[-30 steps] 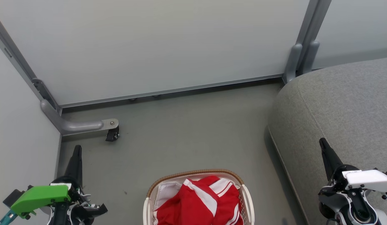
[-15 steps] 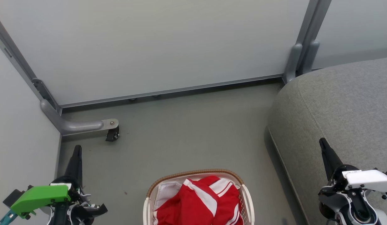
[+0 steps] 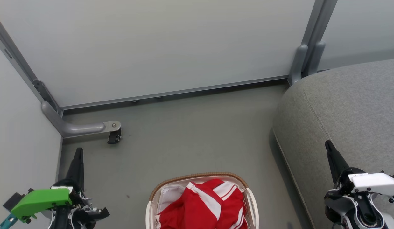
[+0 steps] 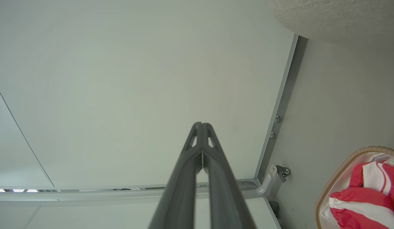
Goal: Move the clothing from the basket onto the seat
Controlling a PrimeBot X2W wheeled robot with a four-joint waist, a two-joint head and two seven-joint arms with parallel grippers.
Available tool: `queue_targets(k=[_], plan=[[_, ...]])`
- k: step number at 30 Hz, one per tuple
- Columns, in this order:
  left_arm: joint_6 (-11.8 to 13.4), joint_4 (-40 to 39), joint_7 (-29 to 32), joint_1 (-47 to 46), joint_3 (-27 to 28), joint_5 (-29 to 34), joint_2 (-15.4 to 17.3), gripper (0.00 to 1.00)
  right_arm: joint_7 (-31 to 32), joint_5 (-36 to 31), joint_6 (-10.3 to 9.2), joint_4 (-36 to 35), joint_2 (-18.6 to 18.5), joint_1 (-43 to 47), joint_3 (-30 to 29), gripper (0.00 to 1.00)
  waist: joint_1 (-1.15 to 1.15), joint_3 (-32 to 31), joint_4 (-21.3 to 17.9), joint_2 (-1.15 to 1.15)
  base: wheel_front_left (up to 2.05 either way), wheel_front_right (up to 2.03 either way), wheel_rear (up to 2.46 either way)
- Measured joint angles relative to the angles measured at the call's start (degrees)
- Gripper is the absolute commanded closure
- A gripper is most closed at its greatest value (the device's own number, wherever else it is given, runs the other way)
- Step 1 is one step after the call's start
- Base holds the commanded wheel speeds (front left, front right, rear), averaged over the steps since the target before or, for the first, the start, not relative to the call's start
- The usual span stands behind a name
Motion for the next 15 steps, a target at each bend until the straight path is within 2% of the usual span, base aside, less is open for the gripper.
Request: queue_targets(k=[1,15], plan=[[0.00,0.00,0.00,0.00,0.00,0.00,0.00,0.00,0.00,0.00,0.00,0.00,0.00,0.00,0.00,0.00,0.00,0.00,0.00,0.00,0.00,0.00,0.00],[0.04,3.05,-2.82,1.83,-1.24,1.41,-0.43,0.00,-2.70,-1.94,0.00,1.71,-0.11,1.24,1.75,0.00,0.00,0.10,0.02,0.00,0.00,0.00,0.00]])
